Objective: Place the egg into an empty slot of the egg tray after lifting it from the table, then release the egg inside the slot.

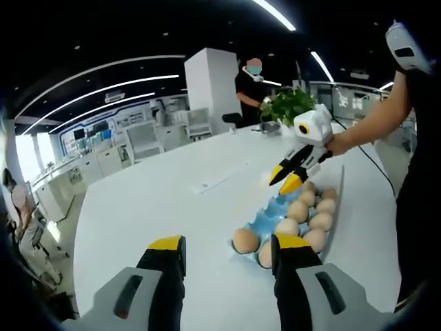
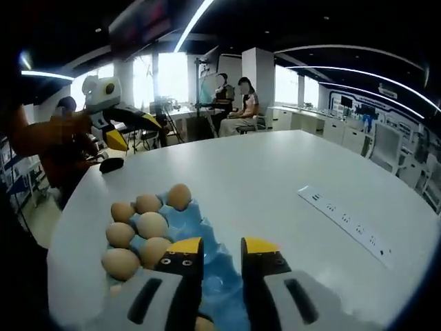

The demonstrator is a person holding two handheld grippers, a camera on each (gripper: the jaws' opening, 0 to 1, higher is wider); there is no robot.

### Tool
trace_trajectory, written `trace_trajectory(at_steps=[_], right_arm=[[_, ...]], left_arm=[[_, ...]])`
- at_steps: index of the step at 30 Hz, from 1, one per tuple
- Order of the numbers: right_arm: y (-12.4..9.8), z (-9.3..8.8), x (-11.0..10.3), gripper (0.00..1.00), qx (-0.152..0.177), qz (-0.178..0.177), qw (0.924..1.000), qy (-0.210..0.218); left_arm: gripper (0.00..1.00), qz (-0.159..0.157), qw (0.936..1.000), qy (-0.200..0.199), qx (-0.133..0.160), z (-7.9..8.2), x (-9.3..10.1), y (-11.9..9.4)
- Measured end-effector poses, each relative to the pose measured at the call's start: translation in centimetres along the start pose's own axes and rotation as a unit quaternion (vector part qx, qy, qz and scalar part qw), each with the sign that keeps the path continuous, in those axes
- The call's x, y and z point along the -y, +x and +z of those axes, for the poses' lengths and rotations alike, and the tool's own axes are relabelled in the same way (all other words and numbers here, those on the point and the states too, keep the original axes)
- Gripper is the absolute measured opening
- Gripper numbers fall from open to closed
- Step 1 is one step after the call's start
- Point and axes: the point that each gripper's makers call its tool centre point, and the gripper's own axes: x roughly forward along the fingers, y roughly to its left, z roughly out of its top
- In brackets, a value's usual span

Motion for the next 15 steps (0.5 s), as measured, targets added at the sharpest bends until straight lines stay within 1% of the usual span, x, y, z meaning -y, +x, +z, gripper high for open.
trace_trajectory(at_steps=[7,11,15], right_arm=[[-2.2,-1.9,1.7,0.21,-0.014,-0.026,0.9995,0.007],[-3.4,-2.6,2.8,0.21,-0.015,-0.04,0.999,0.015],[-4.4,-3.5,3.5,0.21,-0.024,-0.052,0.9982,0.019]], left_arm=[[0.5,-0.003,1.0,0.002,0.001,0.2,0.2,0.3],[0.5,-0.004,1.0,0.002,0.002,0.3,0.2,0.3],[0.5,-0.004,1.0,0.003,0.0,0.3,0.2,0.3]])
